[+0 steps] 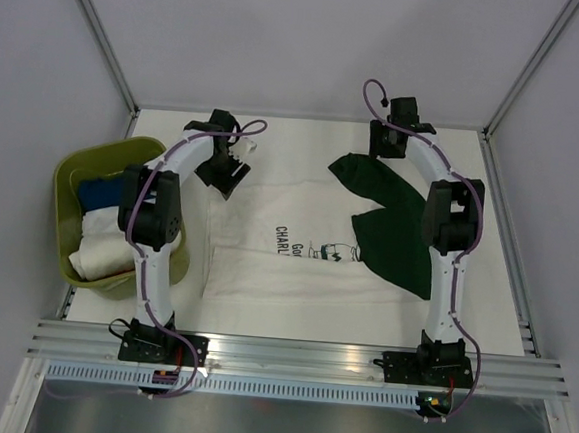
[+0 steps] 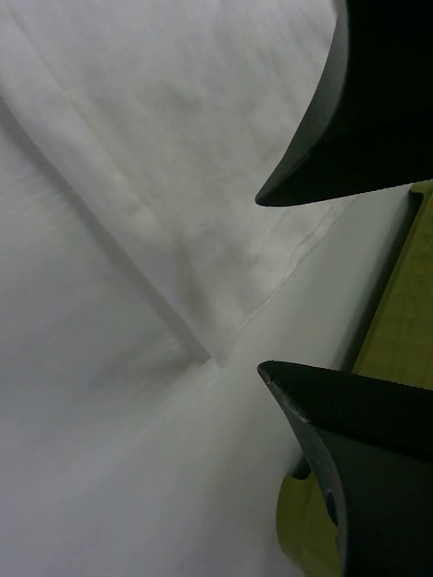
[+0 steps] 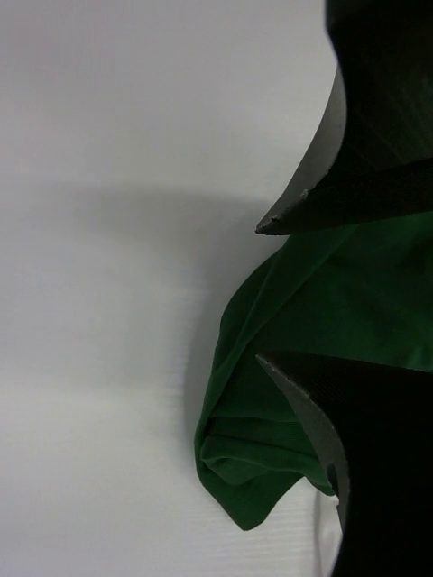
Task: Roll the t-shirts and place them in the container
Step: Fold the tshirt
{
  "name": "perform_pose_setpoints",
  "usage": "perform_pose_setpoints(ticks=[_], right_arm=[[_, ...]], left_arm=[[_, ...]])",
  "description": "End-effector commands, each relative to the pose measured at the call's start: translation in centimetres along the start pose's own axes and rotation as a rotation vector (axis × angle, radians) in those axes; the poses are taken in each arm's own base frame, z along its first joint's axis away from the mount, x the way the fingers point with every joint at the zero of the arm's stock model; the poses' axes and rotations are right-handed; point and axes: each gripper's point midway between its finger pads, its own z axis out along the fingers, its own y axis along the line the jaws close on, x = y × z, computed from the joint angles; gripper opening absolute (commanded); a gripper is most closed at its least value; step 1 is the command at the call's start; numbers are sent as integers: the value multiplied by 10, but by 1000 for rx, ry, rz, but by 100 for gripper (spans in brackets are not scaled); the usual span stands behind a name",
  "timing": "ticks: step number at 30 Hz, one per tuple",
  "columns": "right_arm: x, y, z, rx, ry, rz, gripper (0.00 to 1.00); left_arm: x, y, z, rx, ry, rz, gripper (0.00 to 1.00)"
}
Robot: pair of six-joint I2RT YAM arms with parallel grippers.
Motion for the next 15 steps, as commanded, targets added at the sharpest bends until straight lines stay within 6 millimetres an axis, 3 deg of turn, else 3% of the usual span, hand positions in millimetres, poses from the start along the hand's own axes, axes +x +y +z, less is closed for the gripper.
perform_pose_setpoints(ticks=[1, 6, 9, 10, 15], right_arm=[[-7, 8, 6, -39, -4, -48, 60], [15, 4, 23, -24, 51, -45, 58], [13, 0, 26, 3, 37, -31, 44], [10, 0, 26, 5, 29, -26, 35], [-2, 7, 14, -28, -1, -33, 16]], left_arm=[[-15, 22, -1, -78, -22, 10, 75], [2, 25, 20, -27, 22, -2, 74], [0, 21, 25, 18, 6, -5, 72], [-3, 16, 27, 49, -9, 9, 69], [-9, 2, 29, 136, -56, 55, 60]])
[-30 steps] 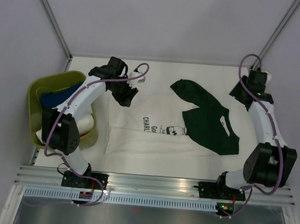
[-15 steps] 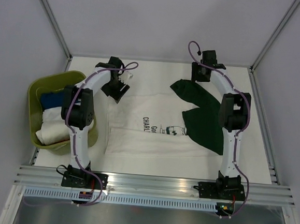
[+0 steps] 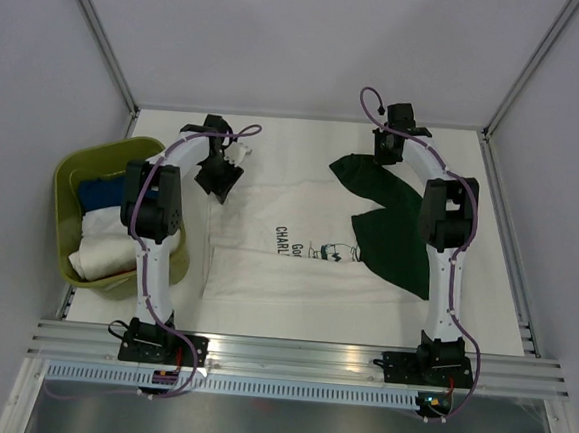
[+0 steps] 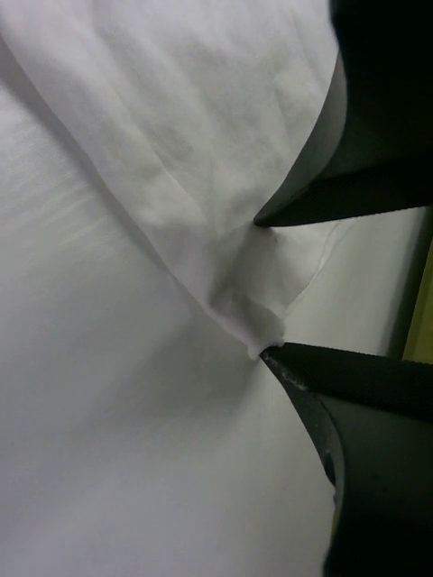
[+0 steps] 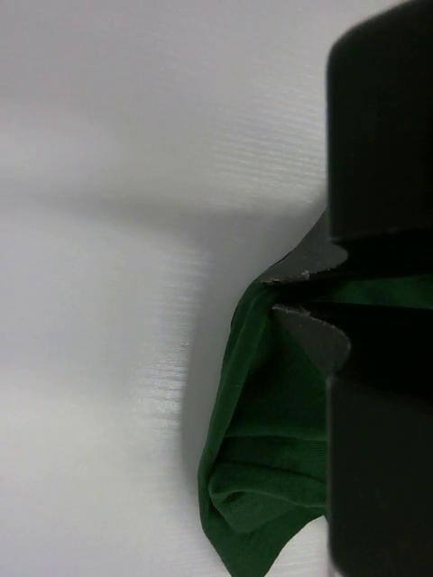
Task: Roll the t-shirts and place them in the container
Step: Fold the tshirt
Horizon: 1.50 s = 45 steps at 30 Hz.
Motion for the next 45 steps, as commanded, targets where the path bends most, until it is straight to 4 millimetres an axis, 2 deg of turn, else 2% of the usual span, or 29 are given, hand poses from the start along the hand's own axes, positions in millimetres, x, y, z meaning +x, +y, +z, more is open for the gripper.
perform_pose_setpoints(ticks=[1, 3, 4, 5, 7, 8, 9, 10, 11, 12, 13, 14, 15, 16, 17, 18, 21, 22, 23, 24, 25, 26, 27, 28, 29, 30, 35, 41, 45], right_arm=[[-31, 4, -19, -17, -84, -15, 10], [-37, 3, -29, -17, -101, -22, 3], [-35, 4, -31, -18, -100, -25, 0], [-42, 5, -42, -19, -122, -26, 0], [-41, 4, -50, -17, -136, -19, 1], [-54, 5, -69, -18, -182, -16, 1], [-56, 4, -77, -12, -201, -16, 1], [-49, 2, -79, 2, -205, -13, 1], [-61, 1, -104, 11, -259, -8, 1], [-65, -3, -113, 36, -294, -3, 0], [-46, -5, -112, 42, -266, -1, 1], [-54, -3, -138, 40, -317, 5, 1], [-50, -3, -146, 42, -329, 10, 1], [-31, -6, -143, 45, -308, 16, 0], [-33, -5, -163, 44, -344, 19, 1], [-8, -8, -159, 57, -307, 32, 1], [15, -10, -184, 69, -324, 67, 1], [44, -13, -179, 80, -273, 74, 1], [46, -14, -196, 85, -304, 83, 0], [73, -17, -193, 99, -262, 94, 1], [73, -22, -212, 129, -305, 103, 1], [81, -24, -217, 138, -306, 106, 1], [103, -26, -215, 147, -274, 109, 1], [104, -26, -229, 143, -309, 123, 1], [111, -26, -232, 142, -311, 128, 1], [132, -29, -229, 154, -276, 133, 1], [172, -44, -245, 241, -272, 188, 1], [161, -53, -264, 291, -313, 230, 0], [175, -49, -260, 295, -192, 316, 1]], left_arm=[[-22, -12, -3, 85, -99, 85, 56], [-26, -16, -3, 104, -129, 100, 44], [-27, -18, -4, 112, -142, 115, 25], [-30, -19, -7, 119, -161, 123, 12], [-35, -24, -15, 139, -203, 143, 3], [-32, -28, -15, 152, -210, 154, 2], [-43, -26, -33, 129, -280, 177, 2], [-46, -26, -38, 114, -306, 203, 2], [-40, -28, -40, 106, -314, 220, 2], [-50, -21, -57, 51, -379, 248, 2], [-51, -19, -64, 26, -402, 281, 2], [-44, -22, -62, 26, -399, 294, 2], [-46, -21, -67, 10, -420, 314, 2], [-48, -21, -82, -15, -453, 352, 2], [-40, -24, -79, -14, -445, 369, 2], [-43, -22, -93, -47, -479, 414, 2], [-26, -29, -93, -56, -477, 479, 2], [-24, -30, -105, -83, -501, 532, 2], [-11, -36, -97, -70, -483, 552, 2], [-6, -38, -98, -76, -484, 605, 2], [4, -44, -101, -83, -491, 631, 2], [10, -47, -100, -83, -490, 652, 2], [14, -51, -101, -84, -499, 696, 2], [27, -58, -93, -60, -487, 718, 2], [30, -62, -100, -73, -509, 752, 2], [32, -67, -100, -70, -524, 809, 2], [45, -71, -93, -111, -543, 868, 3], [36, -68, -106, -128, -574, 833, 4], [29, -68, -119, -141, -609, 801, 5]])
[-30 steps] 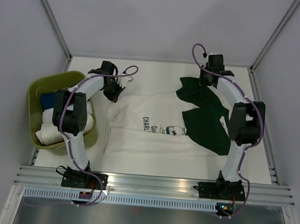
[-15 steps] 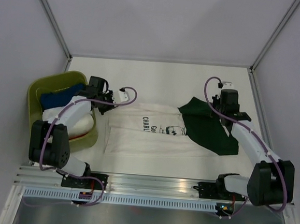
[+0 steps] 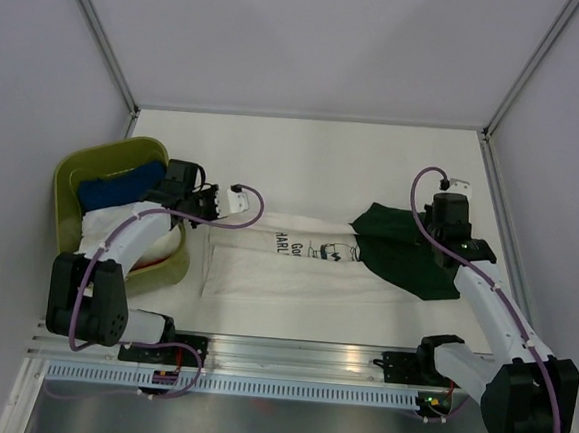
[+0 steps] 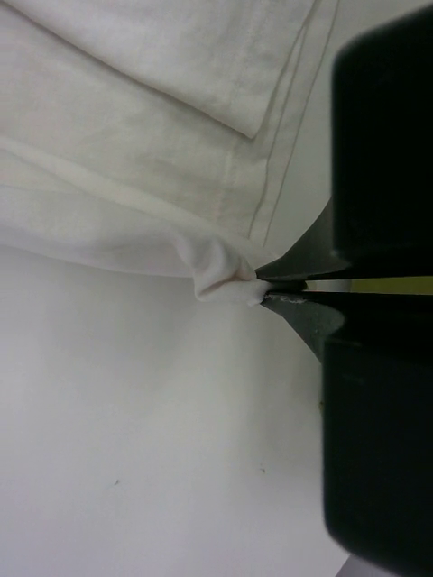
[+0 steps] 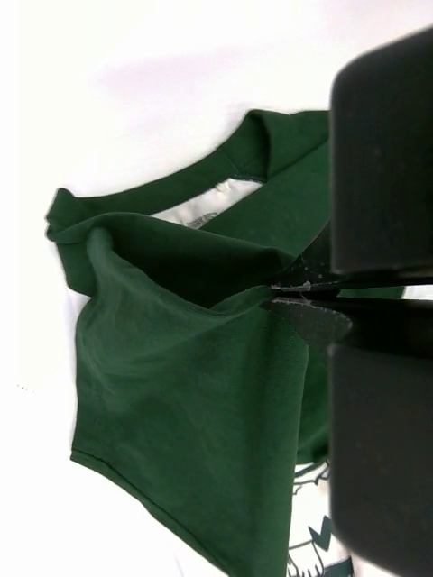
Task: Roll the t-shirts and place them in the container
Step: Fold the tshirt
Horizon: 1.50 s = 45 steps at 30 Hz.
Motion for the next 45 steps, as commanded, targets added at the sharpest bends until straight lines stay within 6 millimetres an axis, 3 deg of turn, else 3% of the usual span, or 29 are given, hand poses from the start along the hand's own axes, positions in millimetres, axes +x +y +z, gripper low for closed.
perform_pose_setpoints(ticks=[1, 3, 4, 5, 6, 7, 8, 10, 12, 14, 16, 18, 19, 20, 22, 25, 28, 37, 42, 45], right_arm=[[11, -7, -7, 65, 97, 101, 1], [31, -4, -8, 71, 156, 202, 1], [55, -8, -8, 96, 215, 216, 8], [65, -9, -9, 109, 242, 247, 16], [75, -6, -11, 109, 267, 301, 26], [83, -5, -13, 109, 293, 327, 34], [94, -6, -16, 119, 321, 345, 49], [101, -8, -23, 150, 342, 422, 65], [84, -14, -27, 179, 262, 474, 70], [52, -15, -27, 167, 157, 480, 72], [18, -8, -24, 118, 90, 423, 70], [11, -3, -7, 111, 143, 364, 67], [-5, -3, -3, 86, 144, 330, 61], [1, -5, 13, 99, 197, 311, 57], [-13, -22, 31, 104, 183, 354, 47], [-14, -28, 58, 70, 209, 396, 44], [1, -23, 82, 63, 291, 403, 46], [12, -11, 114, 13, 325, 428, 42], [12, -13, 116, 17, 321, 405, 4], [0, -16, 116, 19, 290, 381, 1]], left_arm=[[-28, 21, -16, -77, -97, 45, 5], [-22, 1, -15, -50, -104, 70, 7], [-21, -8, -13, -33, -116, 110, 7], [-20, -17, -13, -23, -123, 127, 9], [-12, -36, -8, 15, -120, 137, 9], [-15, -40, -11, 5, -133, 163, 10], [-8, -55, -7, 34, -126, 186, 11], [-2, -62, -6, 41, -111, 225, 12], [6, -70, -2, 61, -90, 238, 13], [8, -71, 1, 73, -80, 237, 13], [9, -68, 2, 75, -71, 214, 14], [10, -63, 4, 78, -58, 204, 14], [11, -61, 4, 74, -48, 199, 14], [11, -59, 5, 74, -45, 199, 14], [10, -58, 5, 74, -46, 196, 14], [7, -57, 5, 74, -57, 180, 15], [7, -58, 5, 75, -60, 166, 15], [6, -49, 6, 66, -46, 134, 15], [1, -37, 6, 44, -41, 35, 14], [-6, -10, 7, -23, -35, -77, 12]])
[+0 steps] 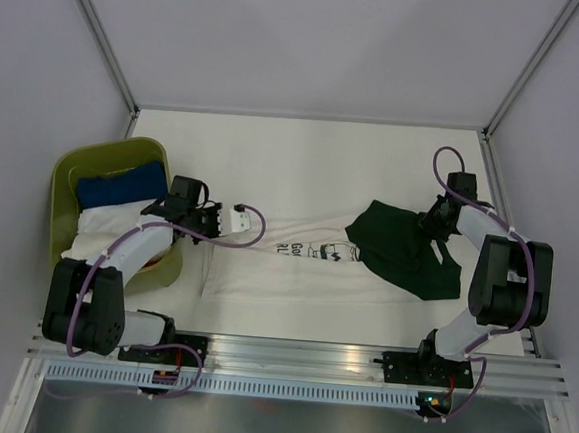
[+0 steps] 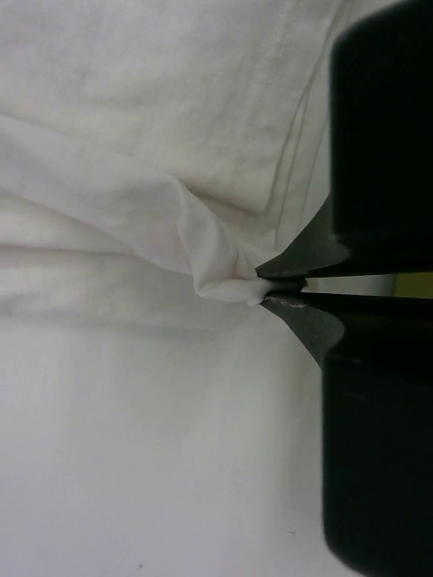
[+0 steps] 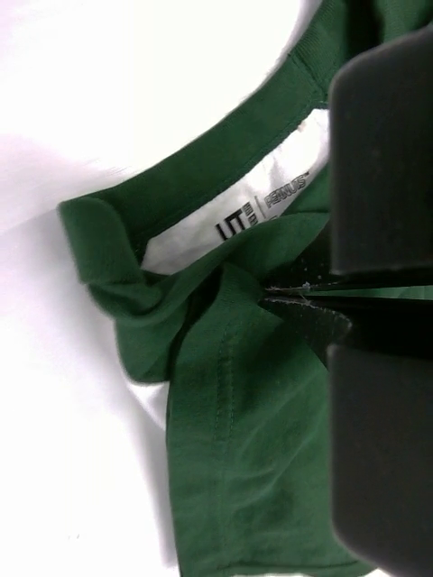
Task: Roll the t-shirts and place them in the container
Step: Fold the tshirt
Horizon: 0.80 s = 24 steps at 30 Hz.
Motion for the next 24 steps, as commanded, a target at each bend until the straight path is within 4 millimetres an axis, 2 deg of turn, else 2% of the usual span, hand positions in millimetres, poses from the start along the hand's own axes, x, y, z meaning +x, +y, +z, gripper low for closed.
perform_pose_setpoints(ticks=[1, 3, 4, 5, 6, 7, 8, 9, 11, 14, 17, 20, 24], right_arm=[[-36, 17, -9, -45, -99, -39, 0], [-50, 22, -13, -63, -133, -51, 1], [-62, 30, -18, -89, -168, -69, 0], [-63, 31, -19, -94, -170, -77, 0], [-77, 39, -26, -117, -210, -90, 1], [-85, 43, -31, -129, -236, -116, 1], [-92, 49, -35, -152, -251, -138, 1], [-108, 60, -46, -182, -297, -157, 0], [-129, 75, -61, -230, -356, -213, 0], [-147, 90, -80, -288, -429, -291, 1], [-160, 101, -97, -331, -509, -358, 1], [-170, 112, -110, -378, -584, -401, 1], [-169, 121, -109, -428, -595, -463, 0]], left_arm=[[-16, 52, -6, -131, -16, -142, 11], [-17, 65, -6, -163, -12, -182, 11], [-23, 85, -8, -203, -18, -213, 10], [-19, 83, -3, -194, -6, -240, 10], [-19, 88, 0, -197, -1, -263, 9], [-26, 105, -4, -228, -14, -270, 9], [-27, 112, -4, -243, -11, -300, 9], [-30, 126, -2, -260, -14, -308, 8], [-33, 141, -1, -293, -21, -321, 8], [-35, 160, 2, -335, -24, -321, 9], [-31, 168, 7, -346, -12, -324, 9], [-26, 167, 14, -341, 5, -326, 9], [-19, 163, 19, -335, 21, -333, 9]])
